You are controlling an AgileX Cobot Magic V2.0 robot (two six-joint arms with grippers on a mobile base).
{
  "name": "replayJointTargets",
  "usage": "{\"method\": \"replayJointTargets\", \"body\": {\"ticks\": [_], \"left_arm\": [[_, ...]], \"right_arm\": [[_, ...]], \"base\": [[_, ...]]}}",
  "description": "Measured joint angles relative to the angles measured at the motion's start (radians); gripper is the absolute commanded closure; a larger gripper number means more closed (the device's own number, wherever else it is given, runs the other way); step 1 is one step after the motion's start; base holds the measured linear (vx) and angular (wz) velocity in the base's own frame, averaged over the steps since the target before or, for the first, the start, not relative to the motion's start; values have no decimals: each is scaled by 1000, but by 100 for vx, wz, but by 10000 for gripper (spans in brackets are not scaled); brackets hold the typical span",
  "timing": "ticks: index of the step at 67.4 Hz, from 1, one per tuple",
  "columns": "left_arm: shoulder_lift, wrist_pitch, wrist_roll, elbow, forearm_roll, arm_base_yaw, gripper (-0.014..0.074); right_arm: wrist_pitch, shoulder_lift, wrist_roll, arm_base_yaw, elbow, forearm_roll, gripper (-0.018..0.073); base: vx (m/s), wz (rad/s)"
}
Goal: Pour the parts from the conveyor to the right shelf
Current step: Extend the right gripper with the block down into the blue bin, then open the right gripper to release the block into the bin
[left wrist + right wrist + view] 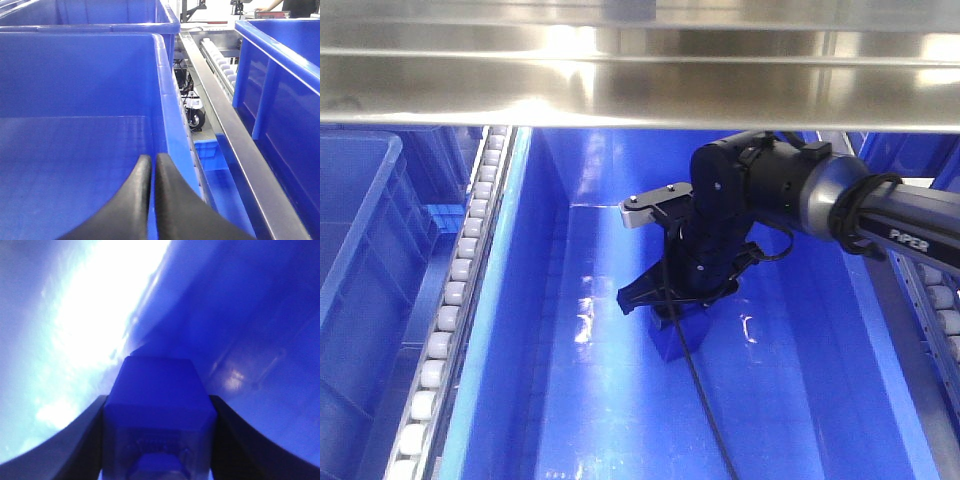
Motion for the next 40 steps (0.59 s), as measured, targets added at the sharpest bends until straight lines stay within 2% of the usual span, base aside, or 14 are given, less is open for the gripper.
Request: {"method": "replayJointTargets", "body": {"ticks": [6,26,40], "left_arm": [[0,0,0,0,0,0,603],[0,0,0,0,0,0,603],[0,0,0,0,0,0,603]], "right_arm": [[-27,4,7,0,0,0,25],[-110,-88,7,0,15,-2,39],[-309,-251,7,0,153,-2,41]], "base": [[0,0],[0,0],[0,0]]}}
